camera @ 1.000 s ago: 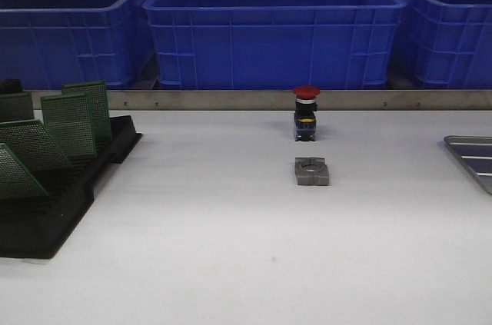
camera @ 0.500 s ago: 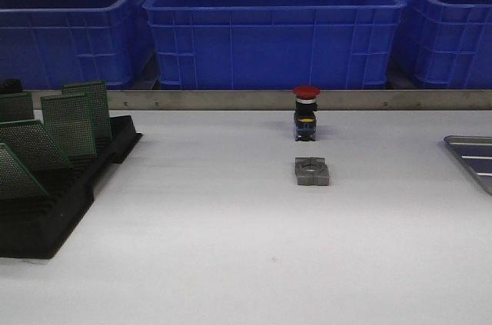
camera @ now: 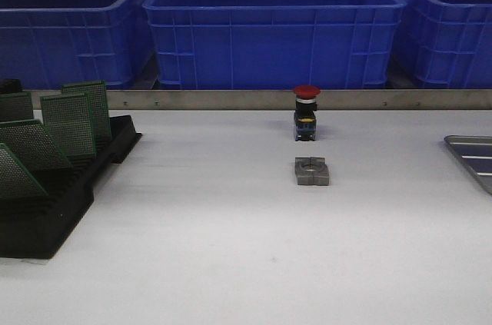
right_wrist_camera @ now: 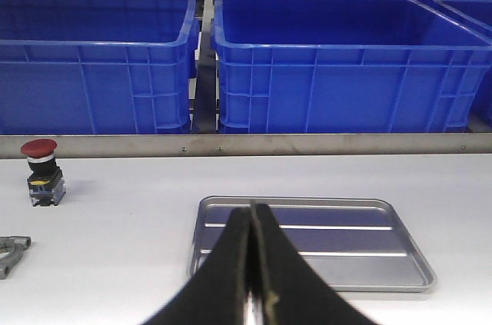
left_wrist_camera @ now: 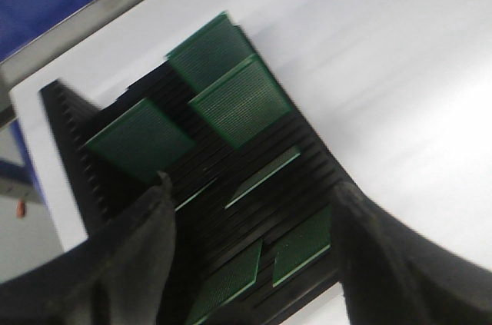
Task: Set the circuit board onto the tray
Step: 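Grasp a green perforated board in the rack with the left gripper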
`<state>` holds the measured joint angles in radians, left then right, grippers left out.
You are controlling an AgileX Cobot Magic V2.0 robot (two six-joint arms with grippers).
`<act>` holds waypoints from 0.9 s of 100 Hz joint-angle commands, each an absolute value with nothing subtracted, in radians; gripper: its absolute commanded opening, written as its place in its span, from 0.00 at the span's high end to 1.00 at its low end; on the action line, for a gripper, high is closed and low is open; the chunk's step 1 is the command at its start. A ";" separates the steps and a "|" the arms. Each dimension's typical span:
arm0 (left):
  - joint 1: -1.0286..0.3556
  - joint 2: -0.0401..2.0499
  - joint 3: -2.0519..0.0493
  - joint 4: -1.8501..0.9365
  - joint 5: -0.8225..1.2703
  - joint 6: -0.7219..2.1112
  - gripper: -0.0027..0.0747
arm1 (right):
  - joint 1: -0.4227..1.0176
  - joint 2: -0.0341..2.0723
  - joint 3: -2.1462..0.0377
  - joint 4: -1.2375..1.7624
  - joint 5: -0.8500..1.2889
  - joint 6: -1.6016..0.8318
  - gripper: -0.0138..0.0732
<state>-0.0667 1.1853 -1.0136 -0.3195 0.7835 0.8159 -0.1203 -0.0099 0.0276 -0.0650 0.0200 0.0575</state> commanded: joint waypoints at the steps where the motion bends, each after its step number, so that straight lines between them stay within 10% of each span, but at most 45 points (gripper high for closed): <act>1: -0.063 1.242 -1.123 -0.409 0.847 1.001 0.42 | -0.124 -0.034 0.014 -0.073 -0.062 0.053 0.91; 90: -0.107 1.557 -1.204 -0.298 0.883 1.434 0.42 | -0.124 -0.034 0.014 -0.073 -0.062 0.053 0.91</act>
<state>-0.1024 1.5599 -1.1736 -0.2813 0.9263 1.4334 -0.1203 -0.0099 0.0276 -0.0650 0.0200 0.0575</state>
